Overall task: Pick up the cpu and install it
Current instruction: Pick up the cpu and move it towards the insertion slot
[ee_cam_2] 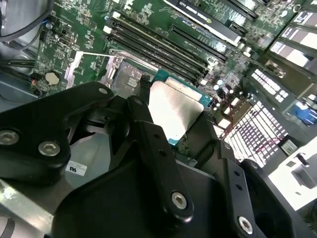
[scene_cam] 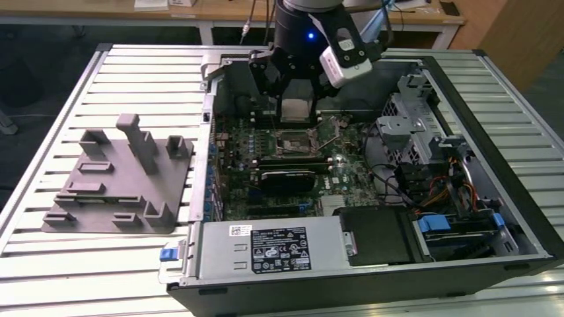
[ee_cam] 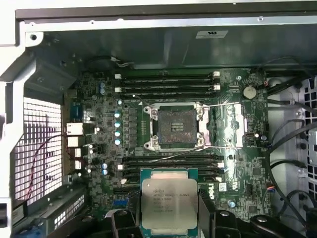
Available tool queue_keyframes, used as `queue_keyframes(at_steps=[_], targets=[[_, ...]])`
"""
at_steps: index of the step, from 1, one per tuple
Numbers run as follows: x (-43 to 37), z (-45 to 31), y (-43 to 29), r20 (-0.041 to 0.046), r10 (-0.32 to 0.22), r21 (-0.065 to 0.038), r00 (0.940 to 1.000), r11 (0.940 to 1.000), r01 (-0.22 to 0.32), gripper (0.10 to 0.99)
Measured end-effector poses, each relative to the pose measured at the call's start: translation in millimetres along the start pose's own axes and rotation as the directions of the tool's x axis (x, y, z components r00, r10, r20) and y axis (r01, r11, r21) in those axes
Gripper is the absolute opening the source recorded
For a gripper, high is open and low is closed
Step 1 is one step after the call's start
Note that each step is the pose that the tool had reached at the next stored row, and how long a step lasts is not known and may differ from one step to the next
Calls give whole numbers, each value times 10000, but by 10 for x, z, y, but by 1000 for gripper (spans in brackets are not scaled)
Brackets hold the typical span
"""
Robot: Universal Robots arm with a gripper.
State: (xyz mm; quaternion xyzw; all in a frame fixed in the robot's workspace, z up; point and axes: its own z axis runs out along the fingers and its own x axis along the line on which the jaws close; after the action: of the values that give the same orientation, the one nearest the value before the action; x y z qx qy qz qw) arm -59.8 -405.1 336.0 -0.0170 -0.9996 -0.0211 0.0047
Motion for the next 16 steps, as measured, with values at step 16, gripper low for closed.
queue_keyframes(at_steps=[16], targets=[[-166, 296, 118, -189, 8, 4, 9998, 10000, -8, 541]])
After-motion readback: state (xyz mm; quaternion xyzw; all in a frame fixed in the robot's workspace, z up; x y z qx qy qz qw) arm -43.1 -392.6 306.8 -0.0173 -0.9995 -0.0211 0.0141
